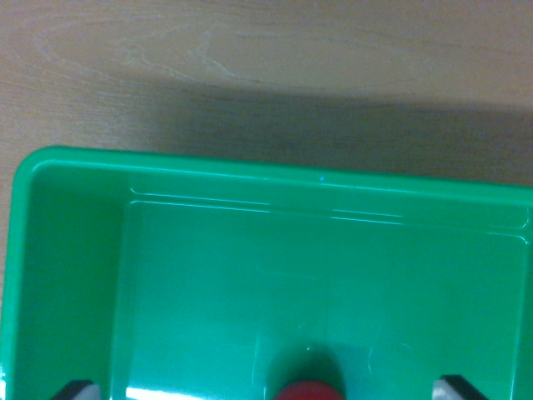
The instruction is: Pick fruit
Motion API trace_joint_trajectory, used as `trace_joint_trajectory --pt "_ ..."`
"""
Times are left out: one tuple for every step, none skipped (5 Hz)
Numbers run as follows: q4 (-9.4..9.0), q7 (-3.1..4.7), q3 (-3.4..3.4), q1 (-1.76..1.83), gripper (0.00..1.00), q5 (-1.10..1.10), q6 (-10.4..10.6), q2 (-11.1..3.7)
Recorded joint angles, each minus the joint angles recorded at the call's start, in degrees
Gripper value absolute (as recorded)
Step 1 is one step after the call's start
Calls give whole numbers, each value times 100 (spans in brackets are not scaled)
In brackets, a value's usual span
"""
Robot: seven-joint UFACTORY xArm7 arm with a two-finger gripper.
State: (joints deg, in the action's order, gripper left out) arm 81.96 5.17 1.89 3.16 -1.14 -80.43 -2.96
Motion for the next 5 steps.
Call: trace_joint_trajectory --pt "0 0 0 0 0 0 0 0" --pt "-185 -9 6 -7 0 25 161 -5" --pt "-185 -9 6 -7 0 25 161 -5" --pt "-386 -19 13 -14 0 53 336 -10" --pt "-386 -19 13 -14 0 53 336 -10"
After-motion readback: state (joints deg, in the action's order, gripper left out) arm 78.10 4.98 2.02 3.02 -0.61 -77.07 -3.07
